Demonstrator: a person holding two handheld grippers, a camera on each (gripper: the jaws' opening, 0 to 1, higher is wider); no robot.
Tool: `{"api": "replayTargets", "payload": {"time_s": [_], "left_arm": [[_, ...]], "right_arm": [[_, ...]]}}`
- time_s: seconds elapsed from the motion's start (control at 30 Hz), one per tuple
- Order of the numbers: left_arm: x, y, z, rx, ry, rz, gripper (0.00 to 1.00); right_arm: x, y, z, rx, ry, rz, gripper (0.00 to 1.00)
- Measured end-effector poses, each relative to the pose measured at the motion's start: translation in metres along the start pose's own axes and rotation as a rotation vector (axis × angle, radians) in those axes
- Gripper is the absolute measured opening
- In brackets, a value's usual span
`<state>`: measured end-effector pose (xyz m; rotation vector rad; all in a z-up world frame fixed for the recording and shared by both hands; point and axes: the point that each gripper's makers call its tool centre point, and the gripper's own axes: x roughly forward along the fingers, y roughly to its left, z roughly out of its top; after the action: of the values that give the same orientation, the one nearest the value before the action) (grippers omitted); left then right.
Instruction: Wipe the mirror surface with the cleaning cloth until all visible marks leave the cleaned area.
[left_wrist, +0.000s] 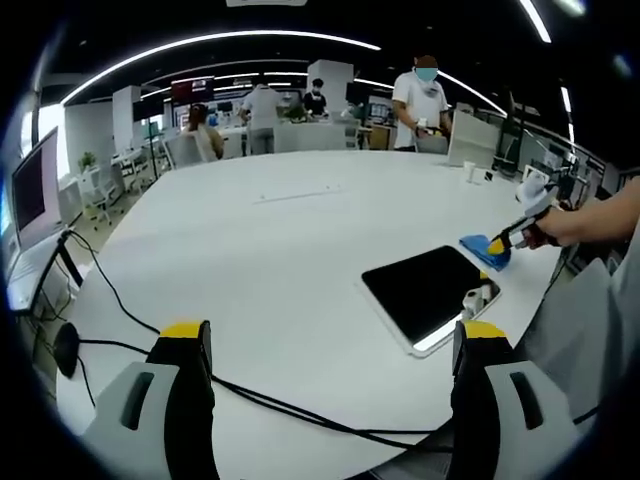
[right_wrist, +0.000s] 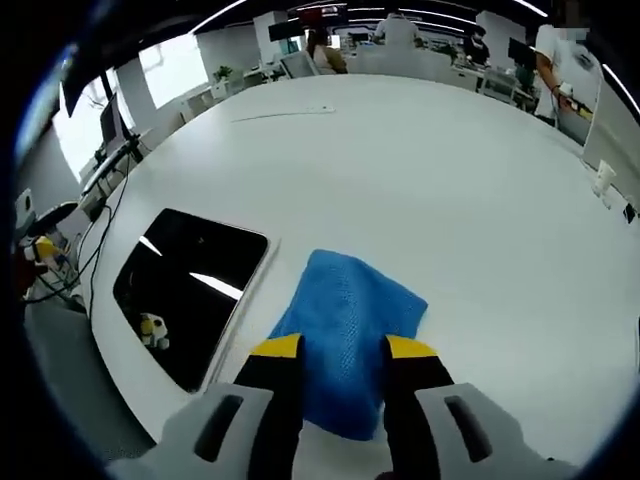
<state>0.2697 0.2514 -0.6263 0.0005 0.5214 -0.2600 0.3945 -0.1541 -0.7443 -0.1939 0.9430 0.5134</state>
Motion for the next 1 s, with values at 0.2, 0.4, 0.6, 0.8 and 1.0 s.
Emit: {"api": "replayTargets", "payload": {"time_s": [0.2,0.4,0.6,0.8,1.0], "left_arm": [[0.002,-0.003,-0.001,-0.002,0.003,-0.012,0.99],[0.001,-0.007,0.002,-0.006,-0.013,-0.022,0.99],[-0.003,-0.006,-0.003,-0.013,-0.009,-0.021,0.99],[-0.005,-0.009,-0.006,0.028,-0.011,-0.038,0.99],[-0.008,-0.005,0.001,0.025,-0.037,-0.040,0.99]], "right_arm": [[0.000,-0.005,0.002,-0.026,0.041,-0.052,0.18],[0.002,-0.002,0.005,-0.033,0.061,-0.053,0.03],[0.002,-0.004,0.005,0.125,0.091,-0.087,0.02],[0.001,-0.005,0.006,0.208,0.101,-0.068,0.00],[-0.011,0.009,0.021,0.283,0.081,-0.011,0.00]]}}
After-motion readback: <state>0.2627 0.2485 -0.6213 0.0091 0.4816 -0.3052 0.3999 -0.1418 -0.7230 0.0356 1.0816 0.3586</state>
